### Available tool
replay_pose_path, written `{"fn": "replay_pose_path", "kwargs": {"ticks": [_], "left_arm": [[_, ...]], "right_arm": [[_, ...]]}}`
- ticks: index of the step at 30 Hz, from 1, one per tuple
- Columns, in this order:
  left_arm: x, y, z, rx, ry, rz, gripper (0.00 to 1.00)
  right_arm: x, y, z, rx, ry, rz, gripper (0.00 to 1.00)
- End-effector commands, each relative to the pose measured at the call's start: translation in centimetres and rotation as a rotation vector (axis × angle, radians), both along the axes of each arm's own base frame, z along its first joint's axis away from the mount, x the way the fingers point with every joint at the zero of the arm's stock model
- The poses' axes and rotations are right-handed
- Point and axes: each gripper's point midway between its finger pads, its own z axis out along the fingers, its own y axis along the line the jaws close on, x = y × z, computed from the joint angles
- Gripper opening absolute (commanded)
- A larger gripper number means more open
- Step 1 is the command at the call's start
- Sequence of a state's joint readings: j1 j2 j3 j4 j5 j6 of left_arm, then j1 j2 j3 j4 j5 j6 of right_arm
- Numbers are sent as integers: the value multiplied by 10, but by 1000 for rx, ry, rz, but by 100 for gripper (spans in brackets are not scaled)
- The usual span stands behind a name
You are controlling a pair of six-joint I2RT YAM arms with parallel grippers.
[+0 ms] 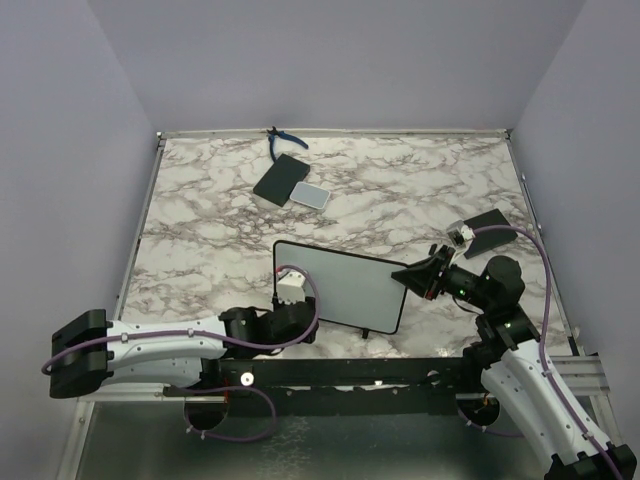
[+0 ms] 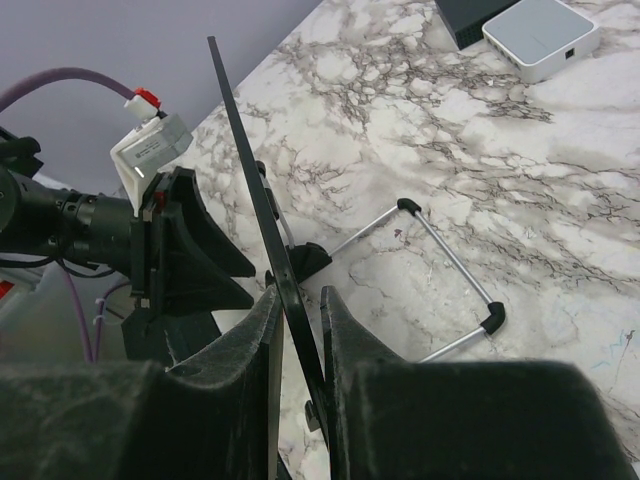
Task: Write a sentence on the whiteboard
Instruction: Move the whiteboard stand to the center of the board.
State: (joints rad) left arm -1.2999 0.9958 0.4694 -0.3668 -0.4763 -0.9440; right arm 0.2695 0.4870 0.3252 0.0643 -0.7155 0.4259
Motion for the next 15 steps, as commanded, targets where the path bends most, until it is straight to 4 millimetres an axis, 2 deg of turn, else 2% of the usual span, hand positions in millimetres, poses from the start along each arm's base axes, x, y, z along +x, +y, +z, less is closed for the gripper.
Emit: {"fn": "replay_pose_path", "kwargs": {"ticks": [1, 4, 7, 11, 15], "left_arm": [[6, -14, -3, -79, -29, 28, 50], [7, -11, -13, -40, -27, 26, 48], [10, -7, -17, -11, -44, 36, 41], [13, -7, -23, 8, -57, 39, 39], [18, -3, -30, 44, -77, 58, 24]], "right_arm": [[11, -6, -5, -17, 10, -68, 19], [11, -6, -6, -16, 12, -65, 19], [11, -6, -6, -15, 14, -65, 19], [11, -5, -7, -15, 18, -64, 19], [12, -5, -9, -16, 22, -65, 19]]}}
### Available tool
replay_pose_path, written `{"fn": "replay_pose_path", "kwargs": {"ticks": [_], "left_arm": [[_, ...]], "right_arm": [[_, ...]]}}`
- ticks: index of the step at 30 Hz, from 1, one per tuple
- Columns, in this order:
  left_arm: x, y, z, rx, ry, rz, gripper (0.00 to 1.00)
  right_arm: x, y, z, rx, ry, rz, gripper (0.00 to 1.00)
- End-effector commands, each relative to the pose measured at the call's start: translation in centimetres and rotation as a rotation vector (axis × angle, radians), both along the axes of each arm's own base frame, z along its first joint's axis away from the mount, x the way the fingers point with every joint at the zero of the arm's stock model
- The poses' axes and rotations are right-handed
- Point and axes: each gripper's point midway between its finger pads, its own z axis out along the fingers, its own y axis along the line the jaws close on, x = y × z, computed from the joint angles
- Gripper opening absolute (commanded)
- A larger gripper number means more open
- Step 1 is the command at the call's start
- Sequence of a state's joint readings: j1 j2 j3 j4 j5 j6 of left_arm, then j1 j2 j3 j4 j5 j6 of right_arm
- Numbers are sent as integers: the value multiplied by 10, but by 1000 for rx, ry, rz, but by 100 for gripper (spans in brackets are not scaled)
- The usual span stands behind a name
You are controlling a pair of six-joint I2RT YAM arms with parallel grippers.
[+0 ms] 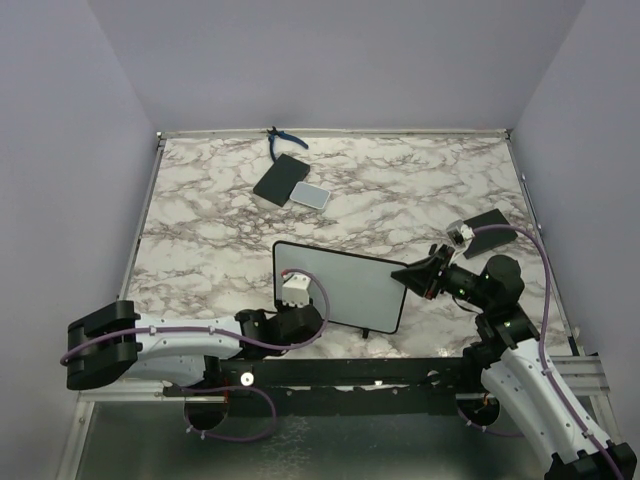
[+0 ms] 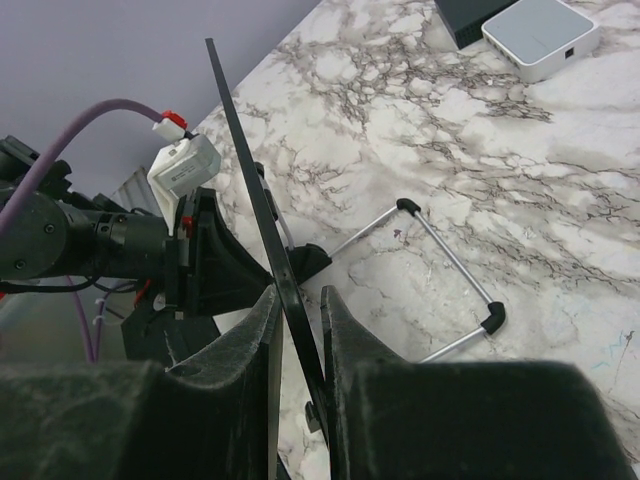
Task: Write a sentence on the whiteboard
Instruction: Move the whiteboard stand to the center of the board.
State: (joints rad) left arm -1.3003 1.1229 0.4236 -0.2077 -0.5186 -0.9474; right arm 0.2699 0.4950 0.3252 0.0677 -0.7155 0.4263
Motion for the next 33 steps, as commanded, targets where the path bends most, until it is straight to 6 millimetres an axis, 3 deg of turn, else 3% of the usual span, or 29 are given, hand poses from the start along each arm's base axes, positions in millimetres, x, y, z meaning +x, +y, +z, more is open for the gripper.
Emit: {"fn": "replay_pose_path", "kwargs": {"ticks": [1, 4, 7, 15, 23, 33], "left_arm": [[10, 6, -7, 35, -57, 37, 21], [17, 13, -10, 63, -86, 73, 6], [20, 17, -15, 83, -99, 106, 0], [42, 30, -10, 84, -177, 243, 0], [78, 24, 1, 0, -209, 319, 0], [114, 28, -10, 1, -219, 349, 0]], "right_arm": [[12, -6, -8, -16, 19, -66, 19], [12, -5, -9, -17, 22, -66, 18], [14, -5, -8, -20, 18, -67, 17], [32, -4, -8, -32, 2, -90, 15], [59, 0, -12, -46, -28, -106, 14], [88, 12, -13, -58, -68, -68, 12]]}}
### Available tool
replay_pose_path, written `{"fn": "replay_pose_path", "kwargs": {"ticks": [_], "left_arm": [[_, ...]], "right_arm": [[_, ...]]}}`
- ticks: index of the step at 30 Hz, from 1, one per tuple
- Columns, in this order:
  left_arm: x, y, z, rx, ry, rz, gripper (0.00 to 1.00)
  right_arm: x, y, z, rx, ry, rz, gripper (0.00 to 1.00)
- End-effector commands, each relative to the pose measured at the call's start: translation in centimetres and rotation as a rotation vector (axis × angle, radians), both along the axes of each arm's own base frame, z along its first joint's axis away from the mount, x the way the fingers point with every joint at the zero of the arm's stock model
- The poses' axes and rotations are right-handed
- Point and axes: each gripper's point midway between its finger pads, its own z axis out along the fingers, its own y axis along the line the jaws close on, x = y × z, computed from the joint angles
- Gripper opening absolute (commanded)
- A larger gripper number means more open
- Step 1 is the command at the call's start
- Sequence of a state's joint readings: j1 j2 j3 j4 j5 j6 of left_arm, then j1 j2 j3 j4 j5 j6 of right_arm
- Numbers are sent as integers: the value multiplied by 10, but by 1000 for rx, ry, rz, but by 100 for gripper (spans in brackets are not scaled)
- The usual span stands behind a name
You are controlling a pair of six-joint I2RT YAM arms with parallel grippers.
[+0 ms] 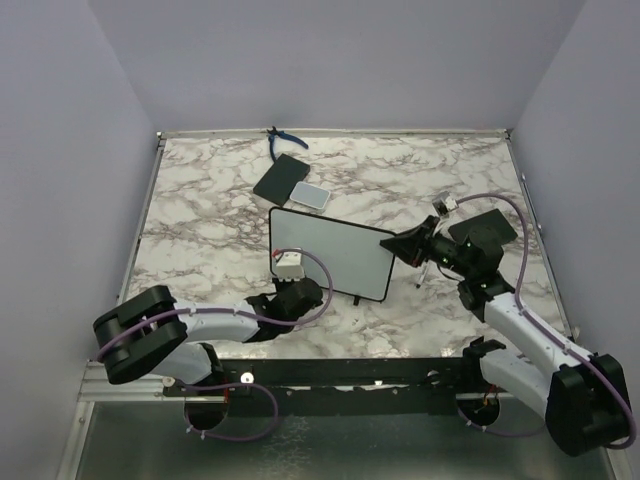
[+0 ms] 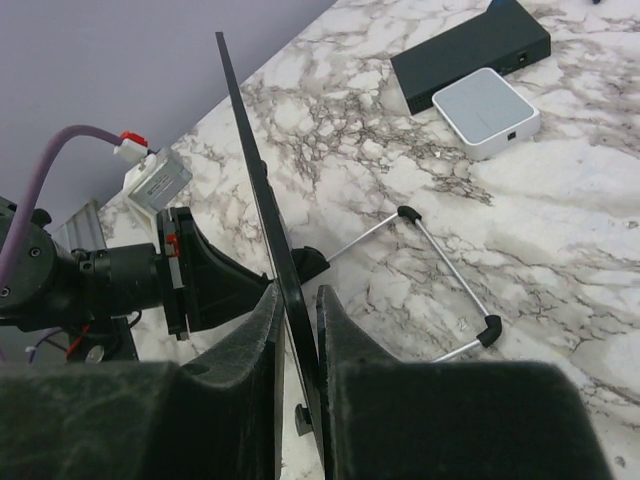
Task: Write a sentence on the whiteboard
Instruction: Move the whiteboard stand to the center of the board.
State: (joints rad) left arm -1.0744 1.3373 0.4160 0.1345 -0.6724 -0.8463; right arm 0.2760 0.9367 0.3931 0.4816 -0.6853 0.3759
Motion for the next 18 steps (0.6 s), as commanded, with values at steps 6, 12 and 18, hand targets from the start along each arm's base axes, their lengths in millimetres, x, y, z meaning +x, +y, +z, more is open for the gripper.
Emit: {"fn": "replay_pose_path", "kwargs": {"ticks": [6, 12, 18], "left_arm": [[40, 0, -6, -1, -54, 86, 0], [48, -6, -11, 12, -53, 87, 0], [45, -4, -15, 12, -39, 81, 0]], "right_arm": [[35, 0, -19, -58, 1, -50, 12], [49, -4, -25, -104, -13, -82, 16], [51, -13, -34, -136, -6, -141, 28]]}}
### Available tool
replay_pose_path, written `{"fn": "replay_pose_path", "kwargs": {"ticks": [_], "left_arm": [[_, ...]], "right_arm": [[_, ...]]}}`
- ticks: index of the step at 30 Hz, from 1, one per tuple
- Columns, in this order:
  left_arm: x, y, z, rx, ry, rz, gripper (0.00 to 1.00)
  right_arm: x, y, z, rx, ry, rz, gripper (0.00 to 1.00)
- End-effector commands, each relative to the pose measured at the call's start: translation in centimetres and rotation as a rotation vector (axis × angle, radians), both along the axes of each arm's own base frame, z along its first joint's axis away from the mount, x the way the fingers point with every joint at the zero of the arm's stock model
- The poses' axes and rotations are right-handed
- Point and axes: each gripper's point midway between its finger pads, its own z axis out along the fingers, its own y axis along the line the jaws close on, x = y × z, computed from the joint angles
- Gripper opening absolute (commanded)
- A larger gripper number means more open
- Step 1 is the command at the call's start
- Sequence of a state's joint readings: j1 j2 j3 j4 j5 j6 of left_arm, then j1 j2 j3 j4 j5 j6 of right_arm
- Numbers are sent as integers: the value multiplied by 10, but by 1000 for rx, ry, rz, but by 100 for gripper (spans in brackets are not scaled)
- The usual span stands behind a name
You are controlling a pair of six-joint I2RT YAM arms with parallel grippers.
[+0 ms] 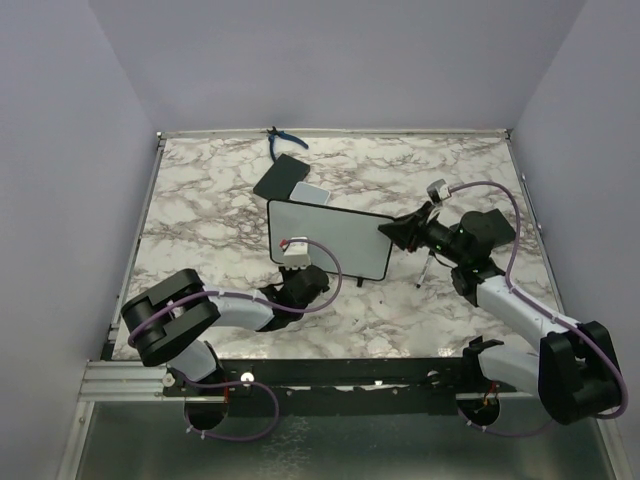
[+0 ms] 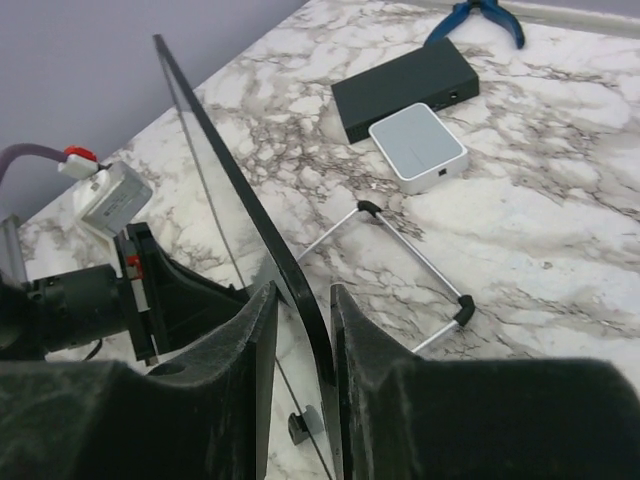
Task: Write a sentence on the whiteboard
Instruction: Move the whiteboard stand to the center of the board.
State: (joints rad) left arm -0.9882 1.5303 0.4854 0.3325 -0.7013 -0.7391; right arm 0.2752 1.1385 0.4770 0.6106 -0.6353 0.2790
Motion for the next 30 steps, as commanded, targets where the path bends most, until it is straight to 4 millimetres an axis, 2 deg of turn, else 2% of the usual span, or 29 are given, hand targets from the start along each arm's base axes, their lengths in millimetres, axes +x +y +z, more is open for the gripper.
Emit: {"fn": "replay_pose_path", "kwargs": {"ticks": [1, 2, 5, 8, 12, 18, 26, 30], "left_arm": [[0, 4, -11, -26, 34, 27, 0], [-1, 4, -12, -27, 39, 23, 0], [-5, 1, -16, -39, 64, 1, 0], [-8, 1, -18, -48, 76, -2, 0], [-9, -1, -16, -56, 77, -15, 0], [-13, -12, -18, -49, 105, -66, 1], [-18, -15, -9, -17, 87, -82, 38], [-20, -22, 2, -2, 75, -105, 45]], "right_arm": [[6, -17, -35, -76, 82, -110, 33], [6, -19, -35, -78, 80, -117, 36], [6, -22, -34, -83, 79, -133, 56], [6, -24, -31, -85, 72, -150, 64], [5, -27, -24, -79, 52, -168, 69], [2, -31, -20, -68, 57, -189, 70], [-5, -32, -19, -58, 60, -193, 70], [-6, -33, -20, -55, 64, -193, 70]]}}
